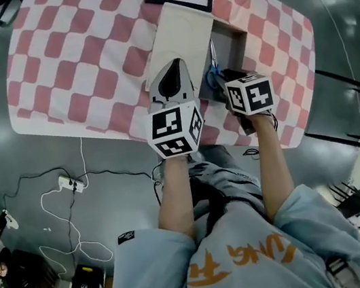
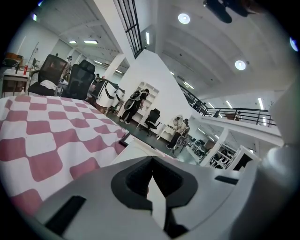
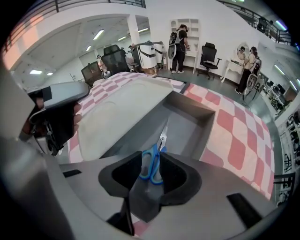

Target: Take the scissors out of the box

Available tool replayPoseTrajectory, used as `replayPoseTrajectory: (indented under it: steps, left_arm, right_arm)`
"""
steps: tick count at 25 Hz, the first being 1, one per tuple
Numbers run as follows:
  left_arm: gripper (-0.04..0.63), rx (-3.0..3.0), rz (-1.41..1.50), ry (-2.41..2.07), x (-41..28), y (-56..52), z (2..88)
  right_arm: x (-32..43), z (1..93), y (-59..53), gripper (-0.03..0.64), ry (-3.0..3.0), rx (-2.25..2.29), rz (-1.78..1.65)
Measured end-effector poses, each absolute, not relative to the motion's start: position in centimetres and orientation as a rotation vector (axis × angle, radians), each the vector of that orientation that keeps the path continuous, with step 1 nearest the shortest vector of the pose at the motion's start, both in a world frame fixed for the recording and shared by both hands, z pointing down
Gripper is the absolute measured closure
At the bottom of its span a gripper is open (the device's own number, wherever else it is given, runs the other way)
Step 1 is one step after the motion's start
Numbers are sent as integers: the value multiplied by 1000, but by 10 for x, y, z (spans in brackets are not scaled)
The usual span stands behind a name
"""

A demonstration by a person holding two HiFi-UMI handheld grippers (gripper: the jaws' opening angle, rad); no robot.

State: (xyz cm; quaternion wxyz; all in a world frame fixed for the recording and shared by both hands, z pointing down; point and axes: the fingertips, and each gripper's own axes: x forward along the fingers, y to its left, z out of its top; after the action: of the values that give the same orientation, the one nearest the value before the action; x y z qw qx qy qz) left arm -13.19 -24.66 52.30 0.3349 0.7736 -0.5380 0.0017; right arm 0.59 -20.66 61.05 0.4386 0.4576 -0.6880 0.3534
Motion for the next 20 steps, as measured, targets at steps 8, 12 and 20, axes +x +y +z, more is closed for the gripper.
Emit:
replayPoseTrajectory:
  steps: [8, 12, 20]
  left_arm:
    - [578, 2028, -13, -1374, -132, -255, 521]
    - [578, 2035, -23, -1370, -134, -258, 517]
    - [578, 2049, -48, -1377, -139, -263, 506]
  right_arm:
    - [8, 626, -203, 538, -1599, 1141, 987]
    - [7, 632, -201, 535, -1563, 1129, 1029]
    - [5, 643, -199, 532, -1461, 1101, 1048]
